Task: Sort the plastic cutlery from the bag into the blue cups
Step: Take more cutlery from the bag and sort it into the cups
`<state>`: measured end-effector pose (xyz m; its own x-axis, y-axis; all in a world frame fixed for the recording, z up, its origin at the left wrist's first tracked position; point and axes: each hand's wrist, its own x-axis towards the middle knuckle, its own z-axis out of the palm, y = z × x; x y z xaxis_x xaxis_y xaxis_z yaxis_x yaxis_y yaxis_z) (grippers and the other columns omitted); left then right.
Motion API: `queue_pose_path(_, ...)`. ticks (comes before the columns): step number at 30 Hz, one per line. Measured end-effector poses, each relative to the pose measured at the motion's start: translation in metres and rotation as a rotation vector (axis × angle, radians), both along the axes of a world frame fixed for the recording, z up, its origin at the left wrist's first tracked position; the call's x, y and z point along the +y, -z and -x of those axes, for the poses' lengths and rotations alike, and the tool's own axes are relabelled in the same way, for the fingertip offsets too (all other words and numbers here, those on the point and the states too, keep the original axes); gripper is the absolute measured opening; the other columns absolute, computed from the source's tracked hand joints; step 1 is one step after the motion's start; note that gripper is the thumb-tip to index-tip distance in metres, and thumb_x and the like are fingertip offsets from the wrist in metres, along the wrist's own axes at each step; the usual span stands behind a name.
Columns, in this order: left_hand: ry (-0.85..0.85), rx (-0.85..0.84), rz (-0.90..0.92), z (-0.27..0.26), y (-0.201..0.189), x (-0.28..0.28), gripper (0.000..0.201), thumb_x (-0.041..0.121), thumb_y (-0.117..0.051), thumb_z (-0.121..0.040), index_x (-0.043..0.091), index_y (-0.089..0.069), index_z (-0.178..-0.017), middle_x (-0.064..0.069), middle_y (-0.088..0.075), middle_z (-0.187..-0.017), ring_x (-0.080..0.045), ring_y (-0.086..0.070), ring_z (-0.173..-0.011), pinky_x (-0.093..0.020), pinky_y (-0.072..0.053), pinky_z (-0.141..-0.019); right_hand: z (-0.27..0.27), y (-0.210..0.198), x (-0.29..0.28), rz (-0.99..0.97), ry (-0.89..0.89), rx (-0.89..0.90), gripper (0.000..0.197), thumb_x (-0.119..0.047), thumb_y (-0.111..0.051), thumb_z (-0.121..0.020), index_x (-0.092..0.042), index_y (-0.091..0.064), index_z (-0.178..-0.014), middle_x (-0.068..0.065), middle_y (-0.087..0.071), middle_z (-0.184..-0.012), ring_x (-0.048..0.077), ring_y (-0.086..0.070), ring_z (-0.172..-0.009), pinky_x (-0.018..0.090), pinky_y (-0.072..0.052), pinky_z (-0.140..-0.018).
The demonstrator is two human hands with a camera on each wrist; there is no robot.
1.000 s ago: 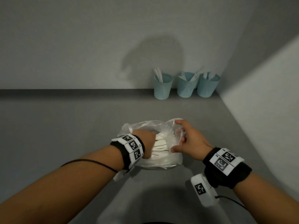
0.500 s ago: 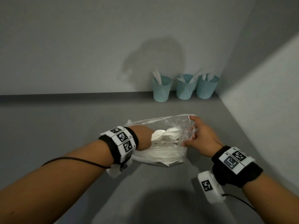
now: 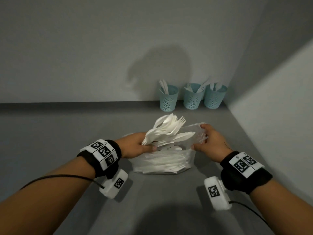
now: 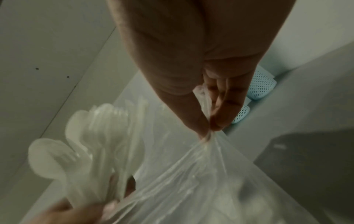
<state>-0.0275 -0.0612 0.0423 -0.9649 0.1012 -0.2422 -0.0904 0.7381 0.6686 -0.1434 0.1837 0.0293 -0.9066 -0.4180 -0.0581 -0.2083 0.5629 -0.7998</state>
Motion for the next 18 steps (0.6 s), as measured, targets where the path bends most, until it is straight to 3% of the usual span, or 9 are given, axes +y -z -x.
queue_pose_path(3, -0.098, 0.013, -0.129, -0.001, -0.003, 0.0, 0.015, 0.033, -0.057, -0.093, 0.022, -0.067, -0.093, 0.013, -0.066, -0.089, 0.0, -0.059, -0.082, -0.009, -0.043, -0.079, -0.002, -0.001, -0.004, -0.051, -0.074, 0.019, 0.076, 0.001, -0.077, -0.066, -0.013, -0.042, -0.131, 0.009, -0.064, -0.112, 0.025, -0.062, -0.098, 0.033, -0.05, -0.087)
queue_pose_path(5, -0.151, 0.044, -0.323, 0.002, -0.002, 0.001, 0.019, 0.023, -0.057, -0.094, 0.015, -0.064, -0.078, 0.008, -0.064, -0.073, -0.002, -0.058, -0.067, -0.009, -0.044, -0.071, -0.004, -0.002, -0.006, -0.089, -0.146, 0.046, 0.074, -0.001, -0.078, -0.067, -0.013, -0.044, -0.131, 0.006, -0.061, -0.114, 0.021, -0.059, -0.097, 0.034, -0.049, -0.092)
queue_pose_path(7, -0.219, 0.1, -0.528, 0.006, -0.004, 0.002, 0.018, 0.013, -0.056, -0.094, 0.009, -0.061, -0.077, 0.002, -0.063, -0.068, -0.007, -0.058, -0.062, -0.016, -0.049, -0.068, -0.007, -0.005, -0.008, -0.117, -0.2, 0.061, 0.073, -0.007, -0.08, -0.068, -0.016, -0.046, -0.132, 0.001, -0.052, -0.118, 0.016, -0.054, -0.1, 0.029, -0.045, -0.095)
queue_pose_path(10, -0.306, 0.138, -0.736, 0.015, -0.009, 0.004, 0.016, 0.009, -0.055, -0.093, 0.007, -0.062, -0.079, -0.002, -0.064, -0.067, -0.011, -0.06, -0.06, -0.021, -0.051, -0.063, -0.006, -0.009, -0.005, -0.199, -0.275, 0.09, 0.077, -0.031, -0.084, -0.062, -0.027, -0.047, -0.13, 0.001, -0.039, -0.128, 0.014, -0.047, -0.111, 0.027, -0.043, -0.096)
queue_pose_path(12, -0.326, 0.143, -0.858, 0.021, -0.013, 0.005, 0.011, 0.01, -0.055, -0.093, 0.006, -0.062, -0.085, -0.004, -0.064, -0.07, -0.013, -0.06, -0.061, -0.024, -0.051, -0.062, -0.006, -0.015, -0.003, -0.238, -0.318, 0.1, 0.079, -0.054, -0.079, -0.049, -0.039, -0.049, -0.121, 0.0, -0.027, -0.139, 0.016, -0.043, -0.121, 0.031, -0.042, -0.103)
queue_pose_path(14, -0.357, 0.147, -0.986, 0.026, -0.019, 0.005, 0.007, 0.009, -0.055, -0.093, 0.004, -0.06, -0.092, -0.007, -0.063, -0.071, -0.015, -0.06, -0.059, -0.026, -0.052, -0.06, -0.006, -0.026, -0.003, -0.203, -0.313, 0.119, 0.066, -0.064, -0.071, -0.042, -0.046, -0.052, -0.103, -0.005, -0.016, -0.148, 0.016, -0.032, -0.133, 0.035, -0.036, -0.109)
queue_pose_path(16, -0.37, 0.163, -1.057, 0.03, -0.025, 0.007, 0.007, 0.01, -0.054, -0.093, 0.004, -0.059, -0.094, -0.008, -0.063, -0.072, -0.015, -0.059, -0.058, -0.026, -0.052, -0.059, -0.008, -0.042, -0.009, -0.064, -0.233, 0.195, 0.049, -0.064, -0.066, -0.047, -0.04, -0.058, -0.089, -0.008, -0.022, -0.147, 0.01, -0.033, -0.131, 0.036, -0.038, -0.105)
queue_pose_path(18, -0.336, 0.176, -1.076, 0.033, -0.031, 0.012, 0.009, 0.012, -0.054, -0.094, 0.005, -0.059, -0.093, -0.008, -0.064, -0.072, -0.014, -0.058, -0.059, -0.026, -0.053, -0.059, -0.006, -0.059, -0.02, 0.13, -0.092, 0.332, 0.042, -0.065, -0.065, -0.058, -0.028, -0.06, -0.077, -0.005, -0.046, -0.125, 0.004, -0.049, -0.108, 0.027, -0.043, -0.087)
